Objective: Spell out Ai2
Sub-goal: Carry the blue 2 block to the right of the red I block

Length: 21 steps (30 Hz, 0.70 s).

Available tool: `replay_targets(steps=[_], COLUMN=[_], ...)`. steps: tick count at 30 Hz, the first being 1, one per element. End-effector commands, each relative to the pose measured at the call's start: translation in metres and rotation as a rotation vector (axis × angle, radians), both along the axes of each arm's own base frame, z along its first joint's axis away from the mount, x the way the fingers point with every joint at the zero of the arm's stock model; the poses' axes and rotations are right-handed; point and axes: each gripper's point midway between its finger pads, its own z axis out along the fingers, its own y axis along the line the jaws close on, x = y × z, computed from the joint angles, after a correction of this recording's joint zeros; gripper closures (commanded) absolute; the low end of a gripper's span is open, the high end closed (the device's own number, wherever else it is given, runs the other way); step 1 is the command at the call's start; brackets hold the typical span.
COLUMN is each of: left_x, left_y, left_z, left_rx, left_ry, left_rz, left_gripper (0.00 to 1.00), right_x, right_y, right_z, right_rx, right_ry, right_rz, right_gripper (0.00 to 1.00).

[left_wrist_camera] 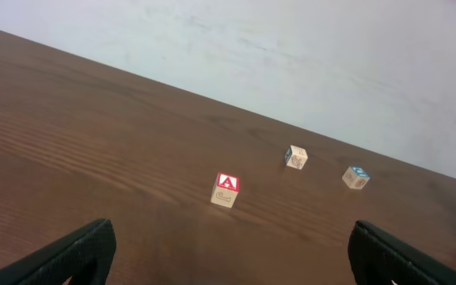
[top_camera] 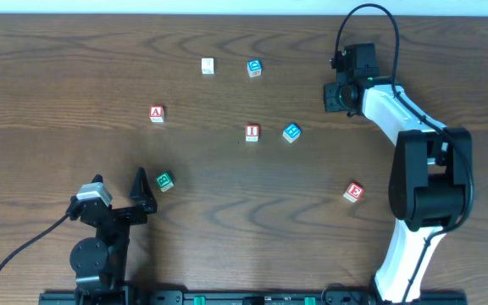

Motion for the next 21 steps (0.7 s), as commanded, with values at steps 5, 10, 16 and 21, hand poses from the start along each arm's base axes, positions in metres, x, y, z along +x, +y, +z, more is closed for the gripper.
replay_targets(steps=[5,10,16,21], left_x=[0.001,0.001,0.001,0.001], left_y=[0.002,0.002,0.002,0.002], left_z=[-0.02,-0.02,-0.02,-0.02], left_rx=[-0.01,-0.01,-0.01,-0.01], left_ry=[0.047,0.047,0.047,0.047], left_rz=[0.013,0.013,0.013,0.013], left_gripper=[0.05,0.05,0.04,0.05], right_x=[-0.007,-0.008,-0.008,-0.015], right_y=[0.006,0.01,0.016,0.039], right_z=[-0.007,-0.003,0.022,0.081], right_rx=[0.019,0.027,0.054,0.056], right_ry=[0.034,0.046,0.094,0.16], right_rz=[-0.023,-0.035,-0.094,-0.086], right_gripper=[0.75,0.77,0.82,0.99])
